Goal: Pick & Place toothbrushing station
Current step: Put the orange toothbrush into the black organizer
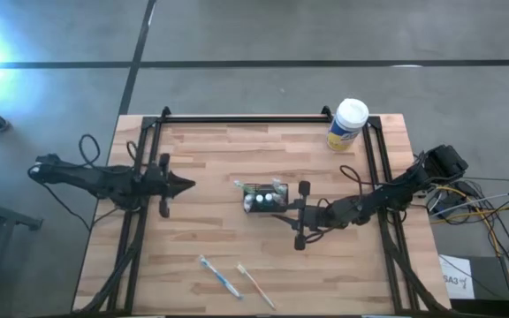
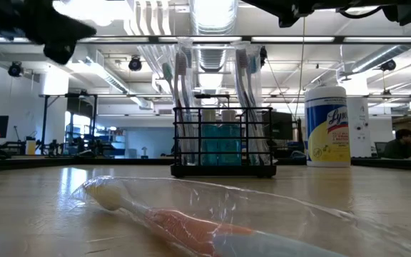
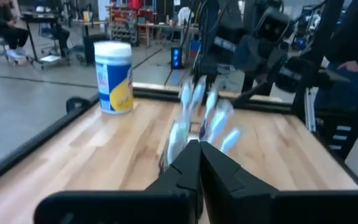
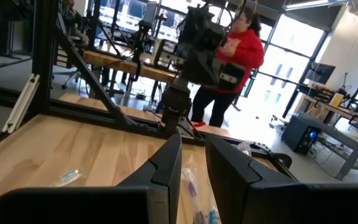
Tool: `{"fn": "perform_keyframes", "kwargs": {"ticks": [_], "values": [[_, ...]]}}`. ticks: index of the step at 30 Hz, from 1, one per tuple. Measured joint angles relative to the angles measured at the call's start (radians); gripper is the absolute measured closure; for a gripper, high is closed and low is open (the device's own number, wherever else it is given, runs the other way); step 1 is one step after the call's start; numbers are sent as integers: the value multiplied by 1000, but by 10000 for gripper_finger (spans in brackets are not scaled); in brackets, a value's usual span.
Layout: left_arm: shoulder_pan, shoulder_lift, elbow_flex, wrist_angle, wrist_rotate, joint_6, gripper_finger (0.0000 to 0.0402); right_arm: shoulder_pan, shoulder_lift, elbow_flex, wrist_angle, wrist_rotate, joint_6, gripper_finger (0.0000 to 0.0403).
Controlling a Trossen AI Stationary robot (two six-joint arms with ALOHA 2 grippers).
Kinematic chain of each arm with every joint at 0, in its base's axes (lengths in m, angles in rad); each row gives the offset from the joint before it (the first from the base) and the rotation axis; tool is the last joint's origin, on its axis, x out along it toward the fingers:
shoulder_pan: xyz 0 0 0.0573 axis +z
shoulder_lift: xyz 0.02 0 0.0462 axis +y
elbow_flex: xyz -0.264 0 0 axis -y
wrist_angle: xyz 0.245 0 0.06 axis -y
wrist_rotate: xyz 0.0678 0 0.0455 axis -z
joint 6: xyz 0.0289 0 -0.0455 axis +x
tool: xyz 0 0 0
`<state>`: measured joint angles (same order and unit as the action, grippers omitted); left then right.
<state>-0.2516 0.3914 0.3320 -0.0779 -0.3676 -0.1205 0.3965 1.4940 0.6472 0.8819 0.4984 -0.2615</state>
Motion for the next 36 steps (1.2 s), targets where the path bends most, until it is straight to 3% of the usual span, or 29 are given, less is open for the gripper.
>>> {"fn": "perform_keyframes", "kwargs": {"ticks": [10,16,23,26,36], "values": [[0,-91,-235,134,8,14,398,-2,0,0,-41,1,16,335],[0,-183,-256,109,40,94,399,0,0,0,-41,0,86,335],[1,-333,-216,-64,40,58,399,7,-16,19,-48,0,124,335],[0,-390,-212,-121,41,56,399,7,-77,24,-138,0,141,335],[0,-385,-217,-134,63,59,397,-38,-424,3,-540,-39,318,352]]}}
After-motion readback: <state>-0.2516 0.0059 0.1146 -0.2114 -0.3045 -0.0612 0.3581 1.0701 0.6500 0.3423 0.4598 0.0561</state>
